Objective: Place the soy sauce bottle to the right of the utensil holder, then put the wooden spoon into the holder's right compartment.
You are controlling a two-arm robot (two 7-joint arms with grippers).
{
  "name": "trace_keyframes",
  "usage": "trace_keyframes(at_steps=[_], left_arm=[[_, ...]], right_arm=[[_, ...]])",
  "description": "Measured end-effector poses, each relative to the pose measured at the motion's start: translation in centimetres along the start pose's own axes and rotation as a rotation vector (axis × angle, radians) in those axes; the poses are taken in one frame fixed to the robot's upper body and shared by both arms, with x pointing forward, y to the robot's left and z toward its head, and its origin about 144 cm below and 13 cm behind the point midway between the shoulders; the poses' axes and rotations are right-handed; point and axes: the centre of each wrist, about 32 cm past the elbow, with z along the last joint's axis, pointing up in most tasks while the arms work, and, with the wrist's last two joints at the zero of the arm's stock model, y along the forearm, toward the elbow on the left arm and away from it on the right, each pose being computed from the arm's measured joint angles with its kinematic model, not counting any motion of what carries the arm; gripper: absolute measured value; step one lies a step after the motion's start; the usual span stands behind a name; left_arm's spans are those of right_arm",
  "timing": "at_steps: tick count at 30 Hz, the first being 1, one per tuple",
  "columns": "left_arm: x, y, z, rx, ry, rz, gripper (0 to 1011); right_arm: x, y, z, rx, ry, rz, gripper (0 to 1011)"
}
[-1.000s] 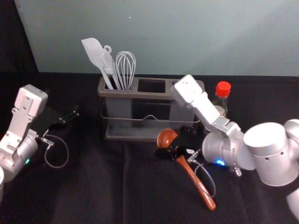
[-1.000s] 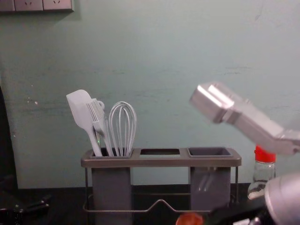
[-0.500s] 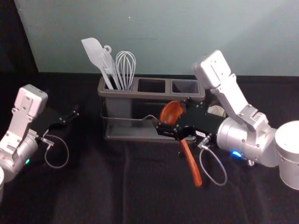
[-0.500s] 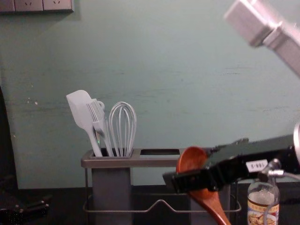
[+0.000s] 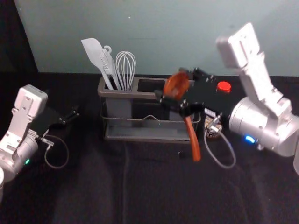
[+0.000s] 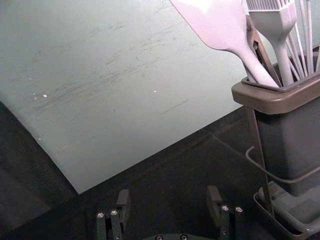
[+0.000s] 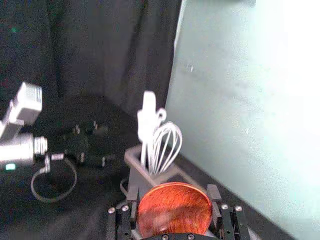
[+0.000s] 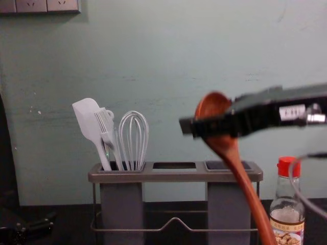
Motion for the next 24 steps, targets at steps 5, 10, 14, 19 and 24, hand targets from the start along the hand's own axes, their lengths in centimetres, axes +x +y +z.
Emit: trace_keyframes(at_steps=[5,10,14,19,24], left_arm=[[0.0,0.0,0.0,0.000,0.000,0.000,1005],[0.0,0.0,0.0,0.000,0.000,0.000,1005],[0.0,0.0,0.0,0.000,0.000,0.000,1005],[0.0,0.0,0.0,0.000,0.000,0.000,1005],[0.0,0.0,0.0,0.000,0.000,0.000,1005]], right_arm=[[0.8,-0.2,1.5,0.078,0.003,-0.017,841],[1.7,0.2,3.1,0.140,0.002,-0.041,841],[2.3,1.1,3.9,0.171,-0.004,-0.060,841],[3.5,2.8,4.4,0.185,-0.008,-0.085,841],[4.4,4.0,4.7,0.185,-0.015,-0.098,841]])
